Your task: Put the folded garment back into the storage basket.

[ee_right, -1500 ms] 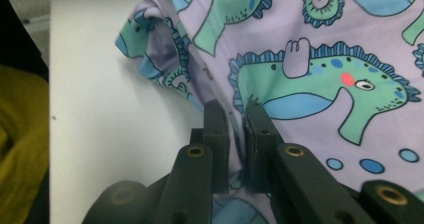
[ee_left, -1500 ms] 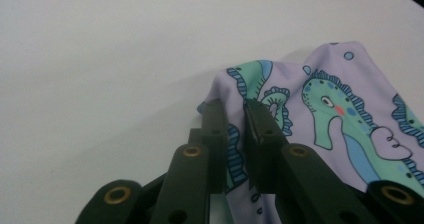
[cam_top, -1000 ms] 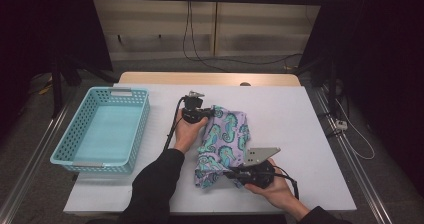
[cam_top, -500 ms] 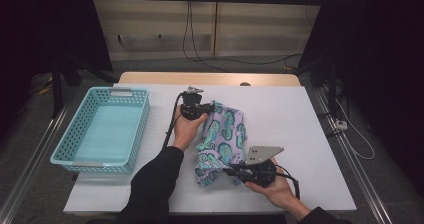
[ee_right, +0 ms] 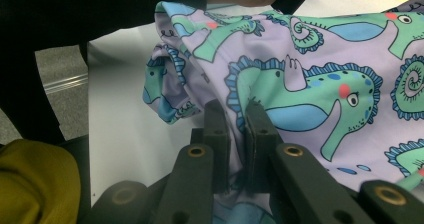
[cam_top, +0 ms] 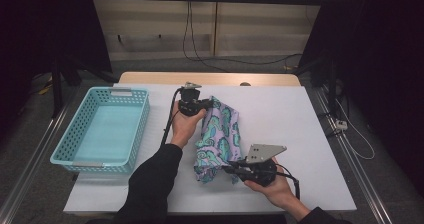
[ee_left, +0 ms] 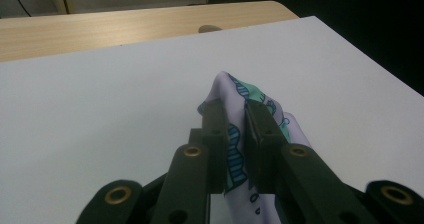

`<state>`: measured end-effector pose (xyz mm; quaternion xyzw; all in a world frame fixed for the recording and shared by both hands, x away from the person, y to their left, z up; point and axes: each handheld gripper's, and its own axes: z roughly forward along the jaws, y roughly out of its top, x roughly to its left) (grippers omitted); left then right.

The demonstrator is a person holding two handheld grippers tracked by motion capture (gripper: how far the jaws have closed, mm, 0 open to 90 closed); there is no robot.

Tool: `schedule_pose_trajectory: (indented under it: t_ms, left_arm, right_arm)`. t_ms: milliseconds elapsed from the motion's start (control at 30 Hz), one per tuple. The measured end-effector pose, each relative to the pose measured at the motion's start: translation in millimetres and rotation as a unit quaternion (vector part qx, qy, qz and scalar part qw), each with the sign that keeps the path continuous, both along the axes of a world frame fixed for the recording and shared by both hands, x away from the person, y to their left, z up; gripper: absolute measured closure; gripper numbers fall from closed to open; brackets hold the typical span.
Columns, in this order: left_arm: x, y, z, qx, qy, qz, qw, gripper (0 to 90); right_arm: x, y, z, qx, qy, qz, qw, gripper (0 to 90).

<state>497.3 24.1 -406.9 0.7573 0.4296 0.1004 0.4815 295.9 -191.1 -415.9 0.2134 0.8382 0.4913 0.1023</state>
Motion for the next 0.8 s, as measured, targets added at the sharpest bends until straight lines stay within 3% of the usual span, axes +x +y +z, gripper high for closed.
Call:
schedule_pose_trajectory:
  t_ms: [800]
  left_arm:
    - [1.3,14.2,26.0,0.004,-0.014,0.007,0.9999,80.7]
  right_arm:
    - [2.7,10.4,18.2,0.019,-0.019,0.004,0.9996,83.2]
